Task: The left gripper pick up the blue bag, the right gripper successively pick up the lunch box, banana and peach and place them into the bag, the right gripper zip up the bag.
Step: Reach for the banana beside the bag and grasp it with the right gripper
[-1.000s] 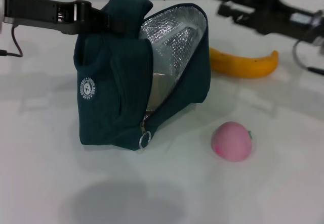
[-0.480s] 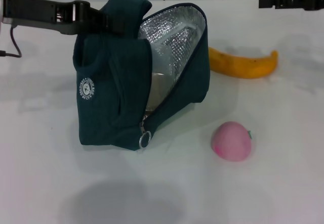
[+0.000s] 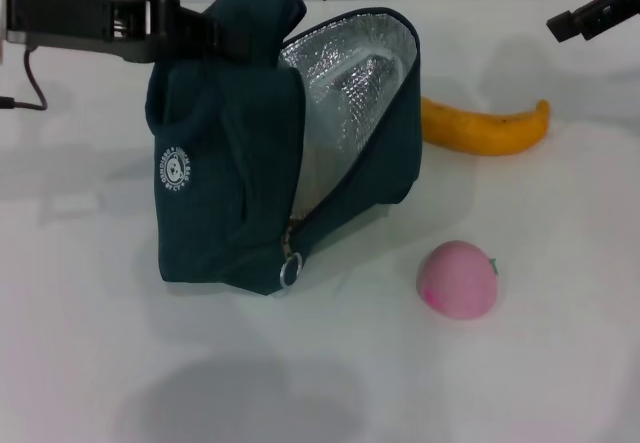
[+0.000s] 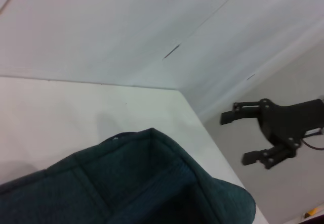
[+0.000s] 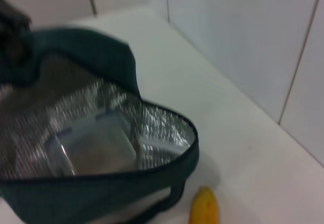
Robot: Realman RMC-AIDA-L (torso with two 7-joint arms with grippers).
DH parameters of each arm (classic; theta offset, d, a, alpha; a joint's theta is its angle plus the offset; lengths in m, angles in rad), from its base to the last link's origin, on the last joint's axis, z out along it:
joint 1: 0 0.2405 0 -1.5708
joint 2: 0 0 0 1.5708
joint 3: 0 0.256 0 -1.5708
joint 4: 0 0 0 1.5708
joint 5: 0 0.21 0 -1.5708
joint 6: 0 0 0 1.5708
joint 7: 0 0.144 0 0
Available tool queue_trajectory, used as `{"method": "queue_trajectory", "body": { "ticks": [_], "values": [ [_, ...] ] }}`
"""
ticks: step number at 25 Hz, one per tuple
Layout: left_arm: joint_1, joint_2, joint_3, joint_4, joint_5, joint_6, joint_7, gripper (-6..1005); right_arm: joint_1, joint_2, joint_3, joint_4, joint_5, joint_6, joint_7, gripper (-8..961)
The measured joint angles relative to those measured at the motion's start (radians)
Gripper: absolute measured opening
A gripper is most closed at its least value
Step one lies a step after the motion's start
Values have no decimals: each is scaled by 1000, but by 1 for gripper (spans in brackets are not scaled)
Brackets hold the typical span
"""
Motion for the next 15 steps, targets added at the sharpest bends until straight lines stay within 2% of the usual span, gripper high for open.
{"method": "queue_trajectory", "body": {
  "ticks": [4,6,9,11,15],
  "values": [
    [-4,-6,4,4,-30,-7,0,40,81,2,-11,66,-123,-17,-61,865],
    [-3,-11,9,6,-39,-9,0,40,102,17,-13,81,-181,-18,-100,874],
    [2,-18,11,6,-42,-12,0,40,123,49,-14,85,-261,-4,-154,871],
    [4,-19,11,3,-41,-13,0,40,133,82,-14,87,-317,19,-192,866],
    [5,-28,11,1,-38,-14,0,40,140,130,-14,94,-374,54,-250,848]
  ]
}}
